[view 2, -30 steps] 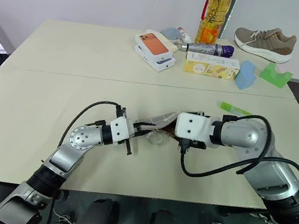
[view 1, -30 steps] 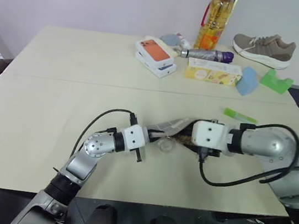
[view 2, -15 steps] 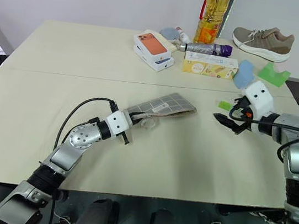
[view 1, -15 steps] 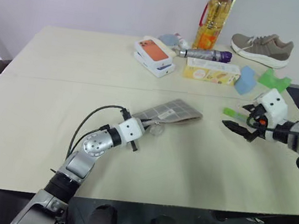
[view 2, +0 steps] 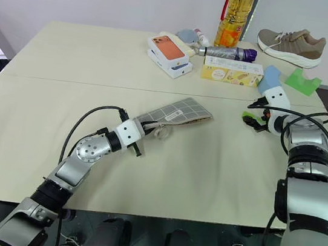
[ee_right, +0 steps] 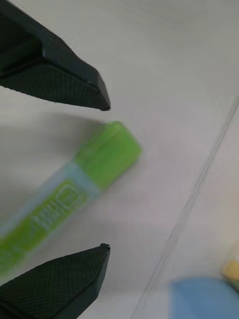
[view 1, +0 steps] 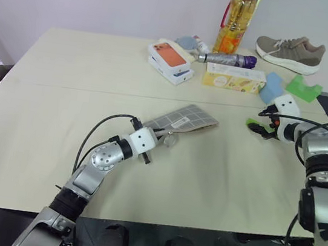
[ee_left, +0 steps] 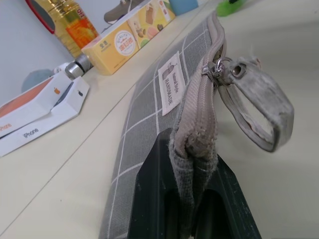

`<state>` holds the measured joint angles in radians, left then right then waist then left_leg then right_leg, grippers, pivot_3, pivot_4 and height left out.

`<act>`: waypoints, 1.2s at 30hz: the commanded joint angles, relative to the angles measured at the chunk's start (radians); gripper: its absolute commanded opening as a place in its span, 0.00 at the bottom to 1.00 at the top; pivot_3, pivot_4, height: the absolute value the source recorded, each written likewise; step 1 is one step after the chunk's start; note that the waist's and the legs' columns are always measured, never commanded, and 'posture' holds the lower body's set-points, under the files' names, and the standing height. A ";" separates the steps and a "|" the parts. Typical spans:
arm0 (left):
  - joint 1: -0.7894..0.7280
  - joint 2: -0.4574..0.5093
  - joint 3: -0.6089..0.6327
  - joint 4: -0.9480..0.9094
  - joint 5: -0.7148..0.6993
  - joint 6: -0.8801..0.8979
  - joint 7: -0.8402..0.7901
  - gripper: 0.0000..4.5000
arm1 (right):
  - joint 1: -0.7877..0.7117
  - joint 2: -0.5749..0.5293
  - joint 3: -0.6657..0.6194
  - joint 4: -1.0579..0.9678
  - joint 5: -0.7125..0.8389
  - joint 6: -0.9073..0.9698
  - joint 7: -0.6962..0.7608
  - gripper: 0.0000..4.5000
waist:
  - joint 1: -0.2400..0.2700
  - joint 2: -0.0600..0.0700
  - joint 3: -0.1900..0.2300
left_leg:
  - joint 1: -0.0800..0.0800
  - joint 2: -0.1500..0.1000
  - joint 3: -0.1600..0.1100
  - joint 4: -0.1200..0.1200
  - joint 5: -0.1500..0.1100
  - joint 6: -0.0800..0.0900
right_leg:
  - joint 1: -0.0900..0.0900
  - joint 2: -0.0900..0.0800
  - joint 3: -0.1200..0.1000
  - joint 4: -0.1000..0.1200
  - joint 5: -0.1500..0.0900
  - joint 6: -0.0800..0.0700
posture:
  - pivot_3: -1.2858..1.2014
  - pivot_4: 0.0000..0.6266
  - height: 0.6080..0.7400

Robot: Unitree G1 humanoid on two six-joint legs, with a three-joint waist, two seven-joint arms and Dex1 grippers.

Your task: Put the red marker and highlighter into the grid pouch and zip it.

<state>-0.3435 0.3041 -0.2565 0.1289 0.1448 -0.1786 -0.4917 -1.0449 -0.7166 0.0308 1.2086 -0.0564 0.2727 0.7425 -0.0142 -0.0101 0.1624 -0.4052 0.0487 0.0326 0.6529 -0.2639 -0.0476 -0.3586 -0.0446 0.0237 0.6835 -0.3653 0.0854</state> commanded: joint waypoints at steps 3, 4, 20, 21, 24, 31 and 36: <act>0.015 0.005 0.015 -0.049 -0.001 0.007 0.011 0.00 | -0.057 -0.007 -0.026 0.076 -0.003 0.054 0.015 0.98 | 0.000 0.001 0.000 | 0.000 0.000 0.000 0.000 0.000 0.000 | 0.000 0.000 0.000 0.000 0.000 0.000 | 0.52 0.24 1.00; 0.016 0.004 0.014 -0.051 -0.001 0.008 0.010 0.00 | -0.057 -0.007 -0.026 0.083 -0.004 0.063 0.021 0.98 | 0.000 0.001 0.000 | 0.000 0.000 0.000 0.000 0.000 0.000 | 0.000 0.000 0.000 0.000 0.000 0.000 | 0.52 0.24 1.00; 0.011 0.001 0.007 -0.055 -0.009 0.009 -0.008 0.00 | 0.013 -0.044 0.012 -0.018 -0.031 0.052 0.178 0.18 | -0.001 0.001 0.000 | 0.001 0.000 0.000 0.000 0.000 0.000 | 0.001 0.000 0.000 0.001 0.000 0.000 | 0.52 0.24 1.00; 0.010 0.001 0.008 -0.054 -0.011 0.009 -0.009 0.00 | 0.021 -0.049 0.010 -0.041 -0.024 0.058 0.192 0.18 | -0.001 0.001 0.000 | 0.001 0.000 0.000 0.000 0.000 0.000 | 0.001 0.000 0.000 0.001 0.000 0.000 | 0.52 0.24 1.00; 0.009 0.000 0.007 -0.055 -0.014 0.007 -0.015 0.00 | 0.066 -0.071 0.006 -0.137 -0.009 0.071 0.238 0.18 | 0.000 0.001 0.000 | 0.001 0.000 0.000 0.000 0.000 0.000 | 0.001 0.000 0.000 0.001 0.000 0.000 | 0.52 0.24 1.00; 0.002 0.002 0.014 -0.053 -0.019 0.007 -0.024 0.00 | 0.265 -0.119 -0.015 -0.554 0.042 0.242 0.305 0.95 | 0.003 0.001 0.000 | 0.000 0.000 -0.001 0.000 0.000 0.000 | 0.001 0.000 0.000 0.001 0.000 0.000 | 0.52 0.24 1.00; -0.006 0.001 0.013 -0.042 -0.021 0.002 -0.033 0.00 | 0.315 -0.112 -0.030 -0.601 0.042 0.263 0.234 0.95 | 0.000 0.001 0.000 | 0.000 0.000 -0.001 0.001 0.000 0.000 | 0.001 0.000 0.000 0.001 0.000 0.000 | 0.52 0.24 1.00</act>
<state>-0.3300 0.3054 -0.2522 0.1055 0.1406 -0.1630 -0.5205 -0.7186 -0.8162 0.0278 0.6218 -0.0200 0.5353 1.0019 -0.0139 -0.0087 0.1619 -0.4047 0.0488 0.0318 0.6541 -0.2639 -0.0476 -0.3578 -0.0441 0.0235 0.6845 -0.3648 0.0861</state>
